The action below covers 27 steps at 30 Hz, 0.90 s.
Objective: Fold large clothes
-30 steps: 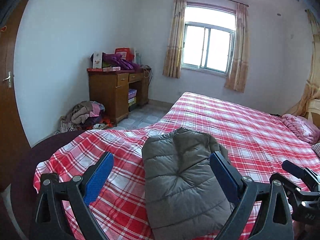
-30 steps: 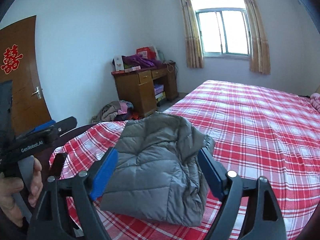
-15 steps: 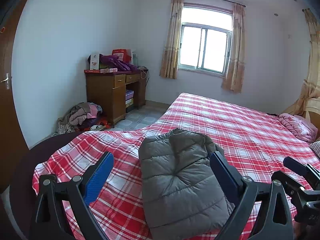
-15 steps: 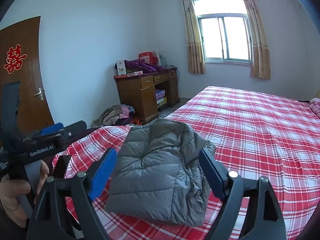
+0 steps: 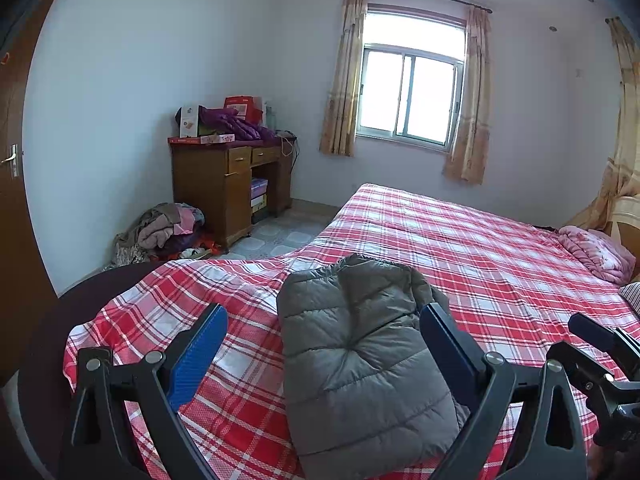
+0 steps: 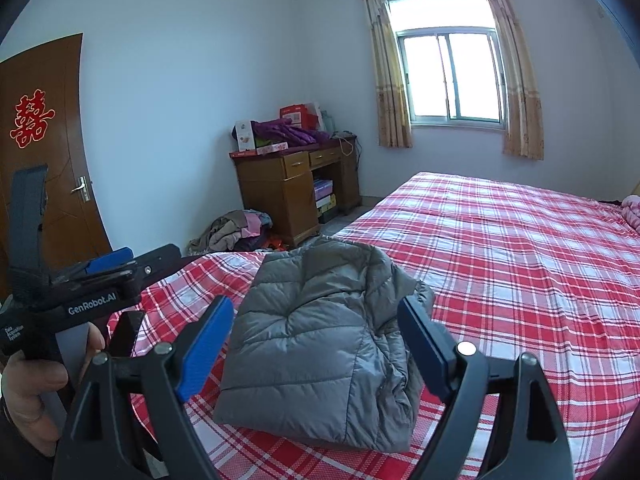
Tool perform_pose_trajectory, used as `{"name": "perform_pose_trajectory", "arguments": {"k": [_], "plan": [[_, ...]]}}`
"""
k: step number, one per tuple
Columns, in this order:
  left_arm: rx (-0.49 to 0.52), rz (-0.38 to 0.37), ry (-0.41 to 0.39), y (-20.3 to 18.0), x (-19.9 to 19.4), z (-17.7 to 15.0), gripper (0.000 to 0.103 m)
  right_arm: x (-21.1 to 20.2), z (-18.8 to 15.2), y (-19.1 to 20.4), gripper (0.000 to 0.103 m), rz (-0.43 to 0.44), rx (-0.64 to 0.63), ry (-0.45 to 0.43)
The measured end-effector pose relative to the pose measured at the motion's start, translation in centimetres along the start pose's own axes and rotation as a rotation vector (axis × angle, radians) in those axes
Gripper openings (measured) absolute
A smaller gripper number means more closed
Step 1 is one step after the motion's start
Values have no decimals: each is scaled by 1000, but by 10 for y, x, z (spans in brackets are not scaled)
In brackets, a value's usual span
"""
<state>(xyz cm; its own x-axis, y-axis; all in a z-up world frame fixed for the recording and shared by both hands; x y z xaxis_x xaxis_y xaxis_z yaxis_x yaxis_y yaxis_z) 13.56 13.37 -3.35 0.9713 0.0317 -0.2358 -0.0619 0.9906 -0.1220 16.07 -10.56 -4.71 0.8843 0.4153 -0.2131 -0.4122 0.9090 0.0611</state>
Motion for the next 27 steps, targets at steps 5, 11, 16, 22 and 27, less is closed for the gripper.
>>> {"name": "perform_pose_trajectory", "arguments": {"k": [5, 11, 16, 22, 27], "plan": [[1, 0, 0, 0, 0, 0, 97, 0, 0, 0, 86, 0, 2, -2], [2, 1, 5, -1, 1, -2, 97, 2, 0, 0, 87, -5, 3, -2], [1, -1, 9, 0, 2, -3, 97, 1, 0, 0, 87, -5, 2, -1], [5, -2, 14, -1, 3, -4, 97, 1, 0, 0, 87, -5, 2, -2], [9, 7, 27, -3, 6, -6, 97, 0, -1, -1, 87, -5, 4, -7]]}}
Point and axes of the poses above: each gripper's, at about its wrist camera, not at the fingertips, and x roughly the way its jaws point, y to its left, z to its top, the point moved 2 cm from there along x, roughly the way its jaws point, and after that the axes turned 9 degrees about -y, right-handed, at the moved point
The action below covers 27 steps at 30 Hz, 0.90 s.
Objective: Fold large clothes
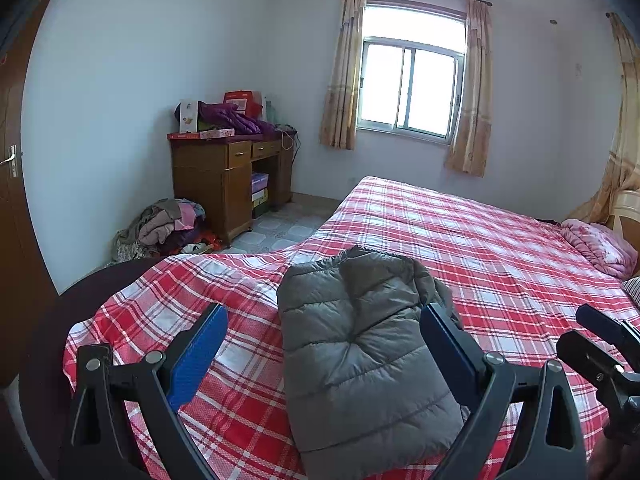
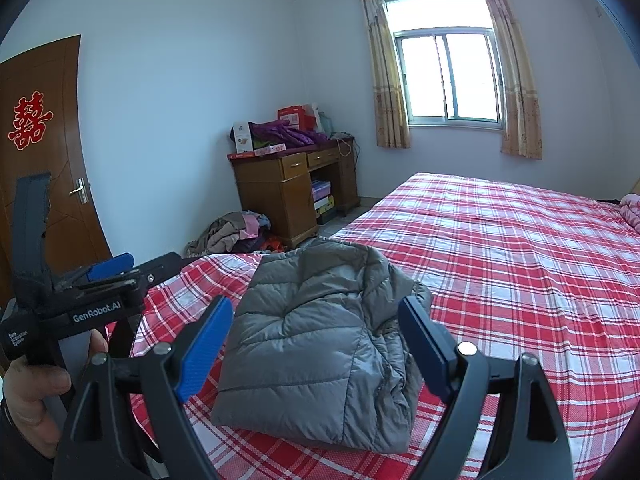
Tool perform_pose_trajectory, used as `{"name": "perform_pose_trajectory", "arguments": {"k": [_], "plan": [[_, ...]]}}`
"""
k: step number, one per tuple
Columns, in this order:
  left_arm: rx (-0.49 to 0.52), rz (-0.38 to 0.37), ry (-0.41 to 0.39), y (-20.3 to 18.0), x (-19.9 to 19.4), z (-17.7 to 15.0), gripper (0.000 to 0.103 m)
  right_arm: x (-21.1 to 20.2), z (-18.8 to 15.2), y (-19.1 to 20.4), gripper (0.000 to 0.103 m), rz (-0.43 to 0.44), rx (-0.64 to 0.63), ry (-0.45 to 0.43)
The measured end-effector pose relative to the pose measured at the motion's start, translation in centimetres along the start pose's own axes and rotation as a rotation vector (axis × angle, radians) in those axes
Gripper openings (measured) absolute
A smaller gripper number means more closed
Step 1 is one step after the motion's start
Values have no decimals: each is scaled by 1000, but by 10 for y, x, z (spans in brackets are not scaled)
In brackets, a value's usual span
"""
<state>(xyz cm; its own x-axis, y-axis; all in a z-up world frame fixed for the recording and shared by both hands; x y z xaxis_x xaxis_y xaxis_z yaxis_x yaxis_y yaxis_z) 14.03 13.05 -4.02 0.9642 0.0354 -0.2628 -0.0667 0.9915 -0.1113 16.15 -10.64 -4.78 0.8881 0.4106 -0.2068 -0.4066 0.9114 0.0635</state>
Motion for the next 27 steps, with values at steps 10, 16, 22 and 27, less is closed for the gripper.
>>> {"name": "perform_pose_trajectory", "arguments": {"k": [10, 16, 22, 27], "plan": [[19, -3, 13, -5, 2, -3, 97, -5, 2, -2, 90, -18, 8, -33], [34, -2, 29, -8, 7, -6, 97, -6, 2, -3, 90, -19, 12, -35], [58, 2, 24, -12, 9, -11, 97, -4, -1, -5, 91, -21, 18, -24], [86, 10, 14, -17, 8, -12, 97, -3, -4, -5, 91, -23, 23, -16]]}}
Point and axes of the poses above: each gripper's, at about its wrist camera, not at the fingertips, and x roughly the way its jaws point, y to its left, z to its top, the point moved 2 cm from there along x, roughly the way its jaws point, and after that the axes turned 9 degrees about -y, right-handed, at the moved point
